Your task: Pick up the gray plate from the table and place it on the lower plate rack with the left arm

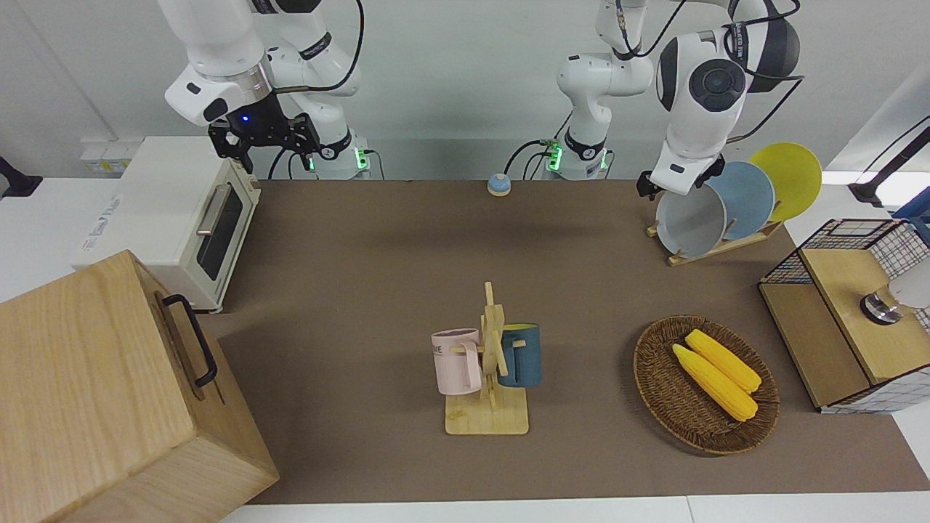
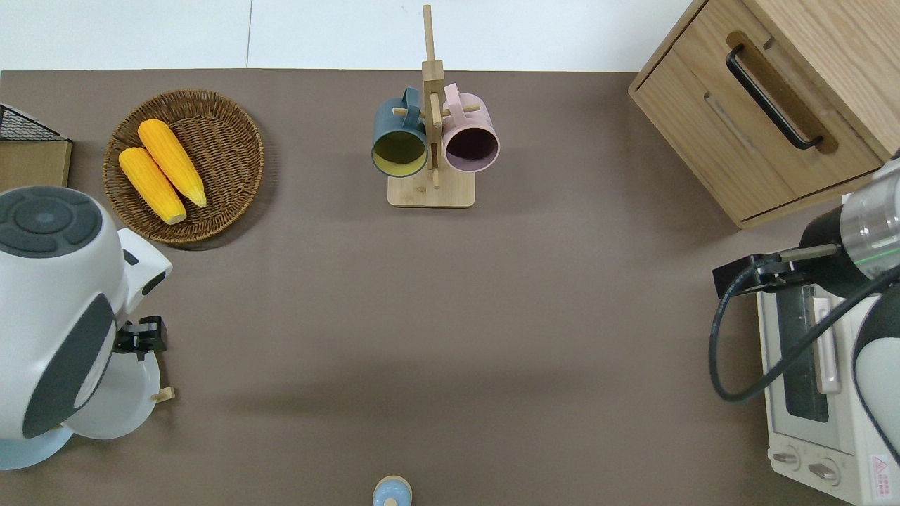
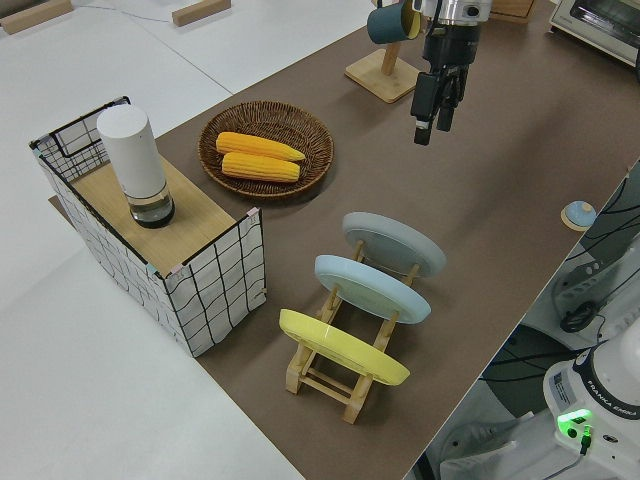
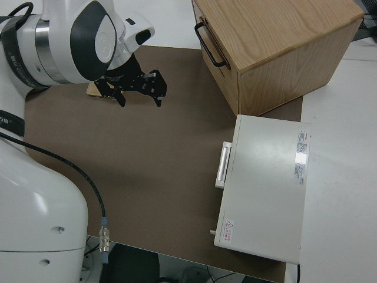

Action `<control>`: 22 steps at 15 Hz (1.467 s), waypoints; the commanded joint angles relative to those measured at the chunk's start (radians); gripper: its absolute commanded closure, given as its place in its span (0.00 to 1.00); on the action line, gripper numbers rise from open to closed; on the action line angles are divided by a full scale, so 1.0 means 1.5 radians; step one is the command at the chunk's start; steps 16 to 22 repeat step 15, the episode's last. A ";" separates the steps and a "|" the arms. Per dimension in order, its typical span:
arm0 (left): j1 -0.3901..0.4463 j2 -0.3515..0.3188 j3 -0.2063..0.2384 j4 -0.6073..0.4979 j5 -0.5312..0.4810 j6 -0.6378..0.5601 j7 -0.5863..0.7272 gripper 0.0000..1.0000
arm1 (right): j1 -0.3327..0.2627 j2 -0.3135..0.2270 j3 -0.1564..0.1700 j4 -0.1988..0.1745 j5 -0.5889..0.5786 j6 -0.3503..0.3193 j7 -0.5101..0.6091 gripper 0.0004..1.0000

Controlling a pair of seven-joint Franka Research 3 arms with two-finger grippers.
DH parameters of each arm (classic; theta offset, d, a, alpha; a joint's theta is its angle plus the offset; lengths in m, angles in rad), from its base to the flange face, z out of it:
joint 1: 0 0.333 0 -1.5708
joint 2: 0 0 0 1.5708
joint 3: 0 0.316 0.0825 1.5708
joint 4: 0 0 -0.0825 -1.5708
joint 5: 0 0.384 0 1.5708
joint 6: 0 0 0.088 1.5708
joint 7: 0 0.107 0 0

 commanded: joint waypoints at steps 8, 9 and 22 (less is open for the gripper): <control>0.002 -0.034 0.042 0.112 -0.171 0.004 0.157 0.01 | -0.016 -0.001 0.014 0.005 -0.003 -0.008 0.008 0.02; 0.001 -0.032 0.042 0.126 -0.171 0.004 0.157 0.01 | -0.016 -0.001 0.014 0.004 -0.003 -0.007 0.008 0.02; -0.001 -0.033 0.041 0.133 -0.171 0.004 0.158 0.01 | -0.016 -0.001 0.014 0.005 -0.003 -0.007 0.008 0.02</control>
